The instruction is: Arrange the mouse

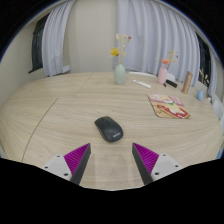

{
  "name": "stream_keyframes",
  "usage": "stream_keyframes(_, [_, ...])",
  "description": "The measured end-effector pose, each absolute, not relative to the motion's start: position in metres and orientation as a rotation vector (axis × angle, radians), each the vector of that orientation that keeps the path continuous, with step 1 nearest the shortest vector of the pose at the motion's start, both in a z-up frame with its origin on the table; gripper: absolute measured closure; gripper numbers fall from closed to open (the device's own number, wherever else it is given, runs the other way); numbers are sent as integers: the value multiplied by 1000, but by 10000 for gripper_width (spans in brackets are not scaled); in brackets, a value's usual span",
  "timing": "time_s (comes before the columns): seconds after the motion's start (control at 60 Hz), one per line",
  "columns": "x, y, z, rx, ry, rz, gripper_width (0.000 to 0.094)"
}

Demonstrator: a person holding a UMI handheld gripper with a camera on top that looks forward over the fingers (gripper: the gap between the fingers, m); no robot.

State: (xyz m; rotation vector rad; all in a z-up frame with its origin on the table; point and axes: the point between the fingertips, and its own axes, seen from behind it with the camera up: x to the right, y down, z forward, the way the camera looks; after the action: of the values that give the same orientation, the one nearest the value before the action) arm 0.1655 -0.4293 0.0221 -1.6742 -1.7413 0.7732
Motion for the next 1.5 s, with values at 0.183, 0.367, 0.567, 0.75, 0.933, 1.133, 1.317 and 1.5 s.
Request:
stream_keyframes(0.183, [126, -426, -2, -1691, -1750, 754, 78])
stream_keyframes(0.367, [84, -423, -12, -1703, -1755, 768, 69])
stream_keyframes(0.567, [46, -414, -12, -1705, -1748, 767, 74])
stream_keyframes(0.75, [33, -414, -14, -1712, -1764, 769, 297])
stream_keyframes(0.933, [33, -413, -14, -1722, -1787, 727, 539])
stream_keyframes(1.133, [35, -407, 13, -1768, -1799, 751, 586])
stream_keyframes(1.317, [-10, -349, 107, -1724, -1691, 821, 584])
stream_keyframes(1.5, [-76, -212, 146, -1698, -1522, 721, 585])
